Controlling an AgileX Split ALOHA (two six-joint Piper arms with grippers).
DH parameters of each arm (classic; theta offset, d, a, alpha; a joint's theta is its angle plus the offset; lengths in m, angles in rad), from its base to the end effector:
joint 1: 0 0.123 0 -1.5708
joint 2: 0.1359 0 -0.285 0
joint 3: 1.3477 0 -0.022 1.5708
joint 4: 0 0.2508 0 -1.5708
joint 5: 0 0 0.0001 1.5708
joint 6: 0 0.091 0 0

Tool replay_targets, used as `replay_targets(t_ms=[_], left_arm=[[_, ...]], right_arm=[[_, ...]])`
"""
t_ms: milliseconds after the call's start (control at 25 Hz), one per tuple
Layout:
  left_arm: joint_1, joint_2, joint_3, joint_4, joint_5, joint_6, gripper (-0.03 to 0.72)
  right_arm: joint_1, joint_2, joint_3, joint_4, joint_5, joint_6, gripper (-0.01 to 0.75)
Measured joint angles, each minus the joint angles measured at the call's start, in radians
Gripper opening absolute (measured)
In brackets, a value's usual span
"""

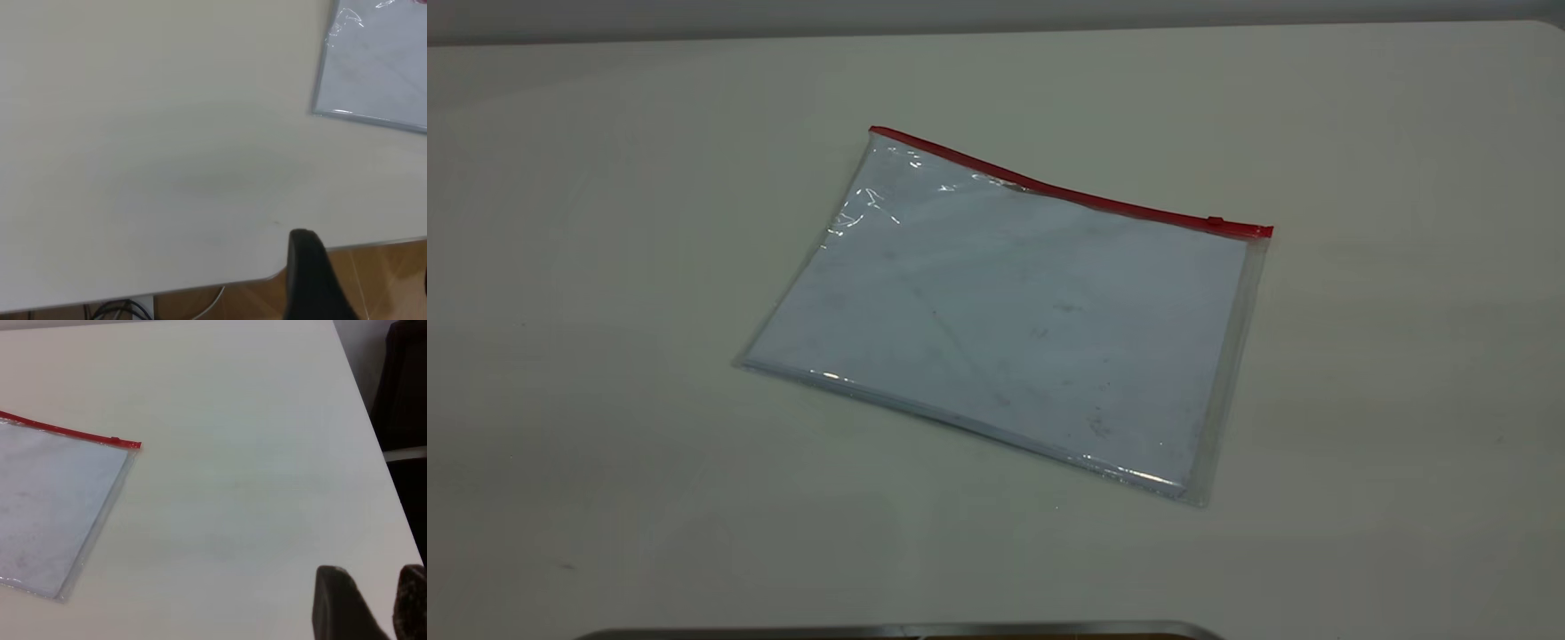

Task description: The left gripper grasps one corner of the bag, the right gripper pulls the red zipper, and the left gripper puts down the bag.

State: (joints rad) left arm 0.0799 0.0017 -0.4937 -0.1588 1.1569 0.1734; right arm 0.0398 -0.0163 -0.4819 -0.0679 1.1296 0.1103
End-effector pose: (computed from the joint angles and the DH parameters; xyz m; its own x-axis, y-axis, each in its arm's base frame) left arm -0.0078 -0.0138 0.2689 -0.5326 0.0654 -0.8438 0.1009 0.9948 0.0134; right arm -0.0082 -0.0059 0.2669 -0.5138 0.0606 -0.8558 0.0547 0.9978 0.0379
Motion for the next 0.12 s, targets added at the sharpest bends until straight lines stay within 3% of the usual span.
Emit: replay_targets(t_ms=[120], left_arm=[[-0.001,0.000,0.000,0.000,0.000,0.000,0.467]], right_arm=[[0.000,0.000,0.000,0.000,0.000,0.000,0.238]])
